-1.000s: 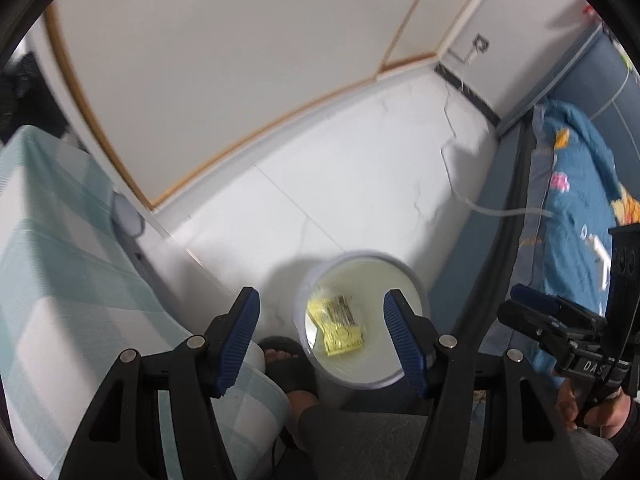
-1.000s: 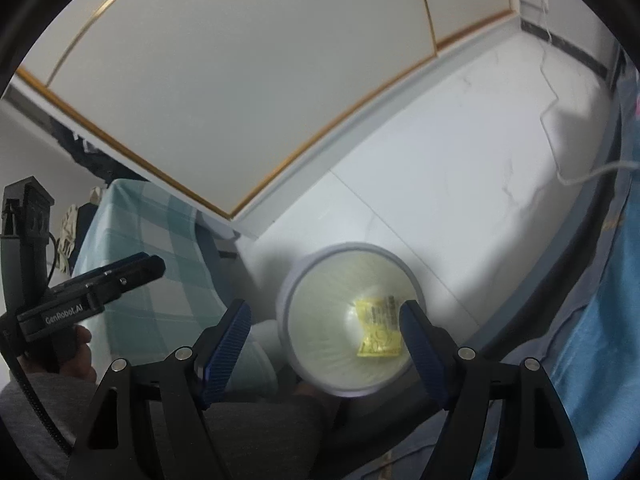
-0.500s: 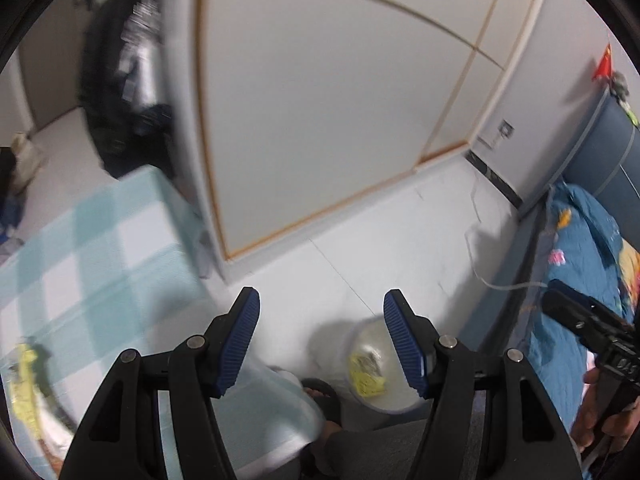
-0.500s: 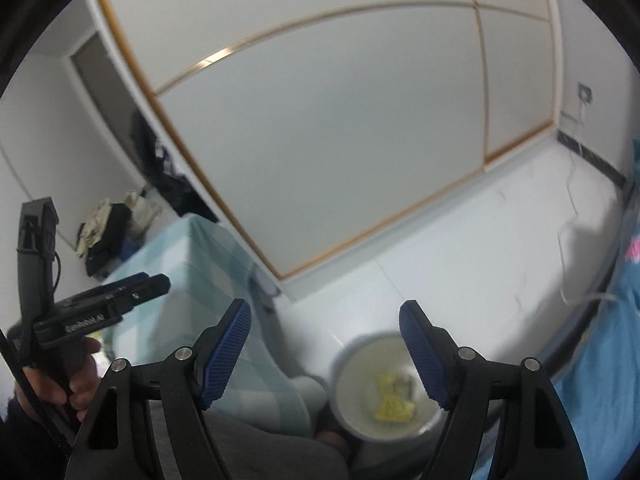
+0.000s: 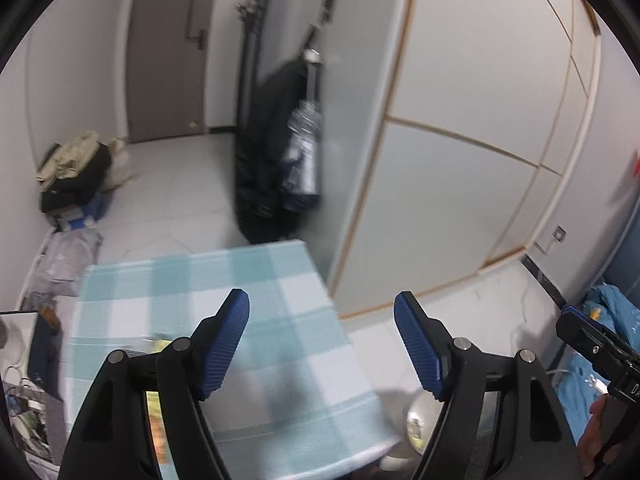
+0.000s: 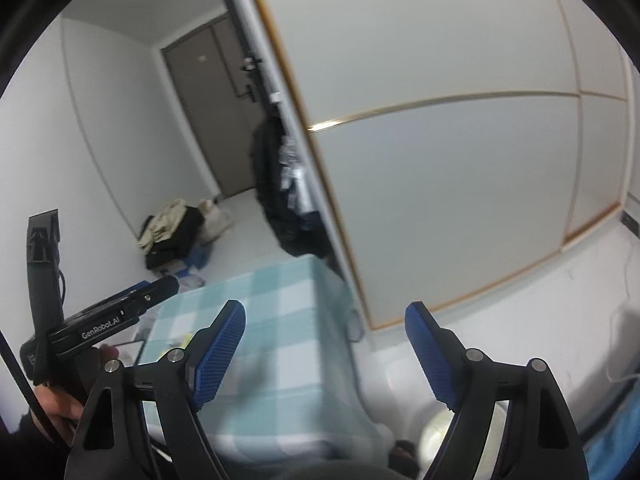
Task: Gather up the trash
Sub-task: 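Move both open tools back over the trash on the table, then lower the right tool onto the crumpled white tissue and close on it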
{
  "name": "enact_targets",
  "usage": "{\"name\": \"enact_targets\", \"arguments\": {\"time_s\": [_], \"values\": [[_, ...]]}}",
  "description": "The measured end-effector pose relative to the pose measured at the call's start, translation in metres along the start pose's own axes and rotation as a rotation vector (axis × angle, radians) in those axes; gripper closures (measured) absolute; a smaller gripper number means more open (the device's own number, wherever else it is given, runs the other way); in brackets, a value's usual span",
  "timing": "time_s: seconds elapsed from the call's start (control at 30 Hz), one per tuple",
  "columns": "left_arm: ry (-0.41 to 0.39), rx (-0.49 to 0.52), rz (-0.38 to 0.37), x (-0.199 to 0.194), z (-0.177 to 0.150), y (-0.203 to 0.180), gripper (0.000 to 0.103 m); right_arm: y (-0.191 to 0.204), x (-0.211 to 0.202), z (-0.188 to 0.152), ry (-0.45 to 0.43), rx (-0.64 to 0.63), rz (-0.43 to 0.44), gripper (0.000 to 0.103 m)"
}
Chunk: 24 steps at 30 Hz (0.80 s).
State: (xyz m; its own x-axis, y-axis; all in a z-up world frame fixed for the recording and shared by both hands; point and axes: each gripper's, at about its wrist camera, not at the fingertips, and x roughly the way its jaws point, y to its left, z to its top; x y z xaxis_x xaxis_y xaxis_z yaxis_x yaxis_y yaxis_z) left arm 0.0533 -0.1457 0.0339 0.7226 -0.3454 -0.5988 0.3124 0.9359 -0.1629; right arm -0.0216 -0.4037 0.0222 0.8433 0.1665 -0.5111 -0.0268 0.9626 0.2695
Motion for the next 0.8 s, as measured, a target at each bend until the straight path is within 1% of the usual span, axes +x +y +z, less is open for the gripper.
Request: {"name": "enact_targets", "arguments": {"time_s": [0.03,0.1,0.23,0.27,0.37,0.5,0.57,0.8], "values": [[-0.011,-0.003,0.012,-0.005,0.001,0.004,0.028,0.007,0.004,-0.001,0.003,-0.006,0.011,0.021],[-0.039,-0.018,0.037,-0.015,0.003,0.018,0.021,0.025,0.013,-0.001,0.010,-0.029,0.037,0.020],[-0.073,-0.051,0.053,-0.030,0.001,0.048,0.020,0.054,0.026,-0.003,0.017,-0.082,0.073,0.019],[-0.077,-0.059,0.061,-0.031,0.000,0.055,0.018,0.063,0.031,-0.004,0.022,-0.095,0.089,0.019],[-0.081,-0.083,0.098,-0.033,-0.003,0.071,0.016,0.082,0.039,-0.007,0.041,-0.125,0.117,0.019],[-0.077,-0.122,0.119,-0.032,-0.007,0.090,0.016,0.105,0.051,-0.011,0.063,-0.180,0.139,0.019],[-0.073,-0.141,0.137,-0.032,-0.010,0.101,0.016,0.118,0.061,-0.014,0.089,-0.203,0.168,0.019],[-0.045,-0.208,0.178,-0.025,-0.022,0.133,0.016,0.150,0.089,-0.026,0.133,-0.236,0.234,0.019]]}}
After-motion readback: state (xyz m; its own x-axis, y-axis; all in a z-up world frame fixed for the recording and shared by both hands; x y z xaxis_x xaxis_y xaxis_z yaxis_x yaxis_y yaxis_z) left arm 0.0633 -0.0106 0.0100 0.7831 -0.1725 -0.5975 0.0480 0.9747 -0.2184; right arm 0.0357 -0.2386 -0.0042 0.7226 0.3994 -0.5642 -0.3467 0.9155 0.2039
